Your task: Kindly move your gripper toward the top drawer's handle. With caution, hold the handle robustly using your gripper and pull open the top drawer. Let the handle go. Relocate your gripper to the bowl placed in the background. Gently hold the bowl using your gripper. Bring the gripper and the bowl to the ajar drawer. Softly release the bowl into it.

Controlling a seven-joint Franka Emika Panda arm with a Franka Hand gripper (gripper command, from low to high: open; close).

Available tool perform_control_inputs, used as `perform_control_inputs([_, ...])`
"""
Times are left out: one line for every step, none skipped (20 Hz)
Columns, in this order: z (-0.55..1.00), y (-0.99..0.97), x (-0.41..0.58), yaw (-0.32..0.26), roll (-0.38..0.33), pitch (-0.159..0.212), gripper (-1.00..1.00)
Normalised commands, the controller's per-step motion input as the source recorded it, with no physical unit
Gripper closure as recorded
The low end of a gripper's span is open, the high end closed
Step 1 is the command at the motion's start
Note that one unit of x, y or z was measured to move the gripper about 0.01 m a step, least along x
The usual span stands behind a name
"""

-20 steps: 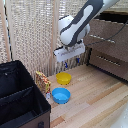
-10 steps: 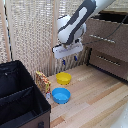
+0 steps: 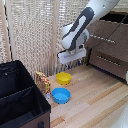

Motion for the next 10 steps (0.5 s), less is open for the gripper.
perform_control_inputs([-0.23,0.13,0.0,0.15,0.0,0.0,-1.0])
perform_control_inputs([-0.1,0.06,0.0,0.111,0.0,-0.018,-1.0])
perform_control_inputs([-0.1,0.0,0.0,0.095,0.0,-0.04,-1.0])
perform_control_inputs([-0.12,-0.01,0.0,0.099,0.018,-0.015,-1.0])
perform_control_inputs([-0.08,-0.03,0.009,0.105,0.004,-0.014,-1.0])
perform_control_inputs([-0.13,-0.13,0.154,0.106,0.0,0.0,-1.0])
perform_control_inputs([-0.22,-0.13,0.151,0.11,-0.009,0.0,-1.0])
perform_control_inputs([-0.35,-0.09,0.226,0.108,-0.038,0.0,-1.0])
perform_control_inputs([-0.44,-0.12,0.234,0.099,-0.043,0.0,-1.0])
perform_control_inputs([-0.52,-0.17,0.174,0.077,-0.04,-0.014,-1.0])
